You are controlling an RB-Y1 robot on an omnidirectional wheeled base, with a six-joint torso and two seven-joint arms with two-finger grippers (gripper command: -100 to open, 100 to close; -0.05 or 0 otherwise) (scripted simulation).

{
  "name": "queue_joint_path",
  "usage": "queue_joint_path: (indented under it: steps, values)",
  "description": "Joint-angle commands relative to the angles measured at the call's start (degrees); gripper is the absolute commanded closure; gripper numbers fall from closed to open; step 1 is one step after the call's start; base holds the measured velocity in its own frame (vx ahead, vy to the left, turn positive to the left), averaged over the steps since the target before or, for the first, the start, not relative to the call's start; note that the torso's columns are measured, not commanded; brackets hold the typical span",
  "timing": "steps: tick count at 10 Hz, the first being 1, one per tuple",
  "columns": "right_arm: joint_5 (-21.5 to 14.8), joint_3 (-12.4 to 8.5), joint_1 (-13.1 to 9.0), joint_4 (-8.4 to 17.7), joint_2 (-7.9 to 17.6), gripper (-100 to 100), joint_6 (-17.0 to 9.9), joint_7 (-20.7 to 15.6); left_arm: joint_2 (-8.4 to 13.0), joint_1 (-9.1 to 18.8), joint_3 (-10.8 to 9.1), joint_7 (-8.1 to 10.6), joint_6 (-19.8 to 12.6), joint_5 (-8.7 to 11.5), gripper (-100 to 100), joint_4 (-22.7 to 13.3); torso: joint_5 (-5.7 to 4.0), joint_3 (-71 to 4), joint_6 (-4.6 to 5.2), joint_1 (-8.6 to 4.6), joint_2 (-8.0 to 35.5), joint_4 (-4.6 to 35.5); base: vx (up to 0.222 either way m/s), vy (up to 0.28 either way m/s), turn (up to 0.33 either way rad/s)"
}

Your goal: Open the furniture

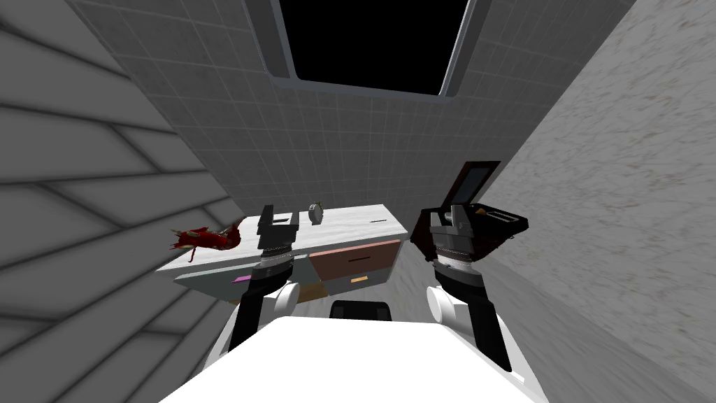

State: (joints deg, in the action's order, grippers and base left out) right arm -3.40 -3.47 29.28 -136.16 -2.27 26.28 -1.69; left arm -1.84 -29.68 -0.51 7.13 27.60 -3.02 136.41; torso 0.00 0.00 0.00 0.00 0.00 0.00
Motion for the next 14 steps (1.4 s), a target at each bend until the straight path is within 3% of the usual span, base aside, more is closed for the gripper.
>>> queue_joint_path:
  steps: [1,9,10,11,14]
  values:
    - [0.0,0.0,0.0,0.0,0.0,0,0.0,0.0,0.0,0.0,0.0,0.0,0.0,0.0,0,0.0,0.0,-4.7,0.0,0.0,2.3,2.3,0.0,0.0,0.0]
    - [0.0,0.0,0.0,0.0,0.0,0,0.0,0.0,0.0,0.0,0.0,0.0,0.0,0.0,0,0.0,0.0,-70.7,0.0,0.0,35.4,35.4,0.0,0.0,0.0]
    - [0.0,0.0,0.0,0.0,0.0,0,0.0,0.0,2.6,0.1,-0.02,-0.06,0.0,0.0,-100,-0.7,0.0,-79.2,0.0,0.0,39.6,39.6,0.007,-0.009,0.003]
    - [0.0,0.0,0.0,0.0,0.0,0,0.0,0.0,4.2,0.2,-0.04,-0.12,0.1,0.0,-100,-1.4,0.0,-83.1,0.0,-0.01,41.5,41.5,0.002,-0.023,0.005]
    - [0.0,0.0,0.0,0.0,0.0,0,0.0,0.0,8.3,0.8,-0.12,-0.39,0.3,0.0,-100,-4.6,-0.02,-84.6,0.0,-0.06,42.3,42.3,0.0,-0.042,0.007]
